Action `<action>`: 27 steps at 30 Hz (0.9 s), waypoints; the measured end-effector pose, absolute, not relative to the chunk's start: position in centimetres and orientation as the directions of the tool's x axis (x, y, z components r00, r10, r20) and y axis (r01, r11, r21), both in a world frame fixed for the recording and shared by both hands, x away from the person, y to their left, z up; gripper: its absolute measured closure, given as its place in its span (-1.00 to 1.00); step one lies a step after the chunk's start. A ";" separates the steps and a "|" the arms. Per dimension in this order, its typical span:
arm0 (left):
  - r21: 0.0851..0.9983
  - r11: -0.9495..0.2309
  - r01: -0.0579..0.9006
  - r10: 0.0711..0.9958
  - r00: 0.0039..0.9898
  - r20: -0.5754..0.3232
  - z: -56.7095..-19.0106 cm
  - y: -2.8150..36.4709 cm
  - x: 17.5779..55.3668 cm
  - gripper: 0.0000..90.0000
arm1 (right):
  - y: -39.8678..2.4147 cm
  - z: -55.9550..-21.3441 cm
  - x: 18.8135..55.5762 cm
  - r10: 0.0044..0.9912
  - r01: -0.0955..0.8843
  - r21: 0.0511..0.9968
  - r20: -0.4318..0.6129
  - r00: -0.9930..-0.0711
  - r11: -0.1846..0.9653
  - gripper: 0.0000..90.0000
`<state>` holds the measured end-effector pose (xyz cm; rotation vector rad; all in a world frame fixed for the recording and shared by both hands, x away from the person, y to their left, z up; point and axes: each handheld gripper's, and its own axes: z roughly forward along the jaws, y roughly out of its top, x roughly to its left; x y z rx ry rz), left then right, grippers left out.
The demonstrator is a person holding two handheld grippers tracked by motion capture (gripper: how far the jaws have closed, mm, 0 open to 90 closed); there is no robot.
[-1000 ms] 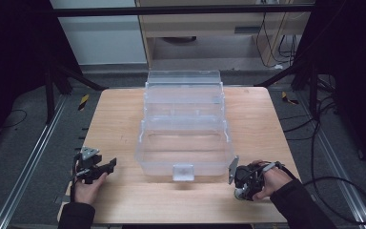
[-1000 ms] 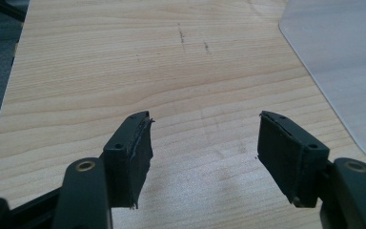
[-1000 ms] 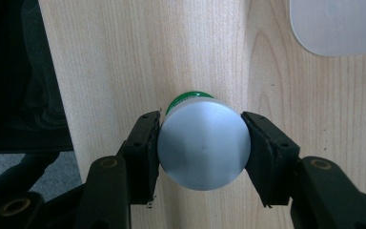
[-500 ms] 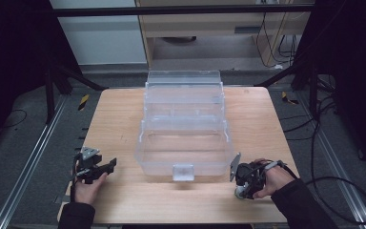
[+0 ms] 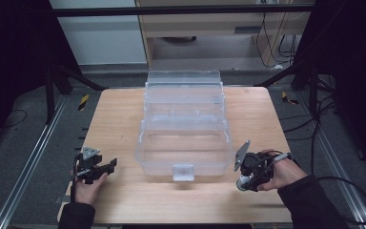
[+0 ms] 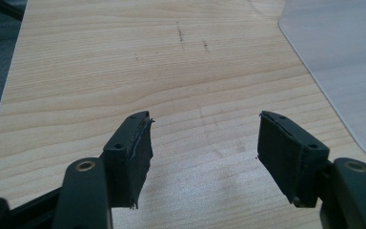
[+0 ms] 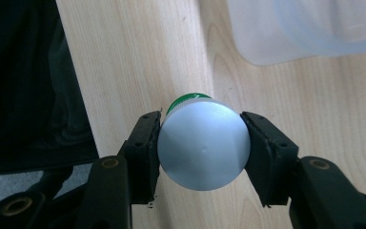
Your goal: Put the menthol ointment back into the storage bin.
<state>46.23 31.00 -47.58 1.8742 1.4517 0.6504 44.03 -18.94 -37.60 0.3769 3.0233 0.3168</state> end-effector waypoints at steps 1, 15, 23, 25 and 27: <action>0.758 -0.158 0.633 0.966 0.257 -0.013 -47.6 31.0 46.2 -0.20 | -19.0 -37.3 44.1 0.254 0.236 0.219 -0.055 -0.966 0.947 0.12; 0.755 -0.162 0.636 0.965 0.262 -0.014 -47.6 31.0 46.3 -0.20 | -18.2 -33.7 44.9 0.267 0.246 0.240 -0.059 -0.962 0.939 0.12; 0.752 -0.162 0.639 0.965 0.263 -0.016 -47.7 31.0 46.3 -0.20 | -17.5 -31.8 46.1 0.279 0.258 0.251 -0.053 -0.959 0.933 0.12; 0.753 -0.160 0.638 0.965 0.261 -0.017 -47.7 31.0 46.3 -0.20 | -17.4 -31.4 46.5 0.280 0.257 0.256 -0.056 -0.958 0.932 0.12; 0.753 -0.159 0.639 0.965 0.262 -0.018 -47.7 31.0 46.3 -0.20 | -17.3 -31.3 46.6 0.279 0.256 0.260 -0.057 -0.958 0.931 0.12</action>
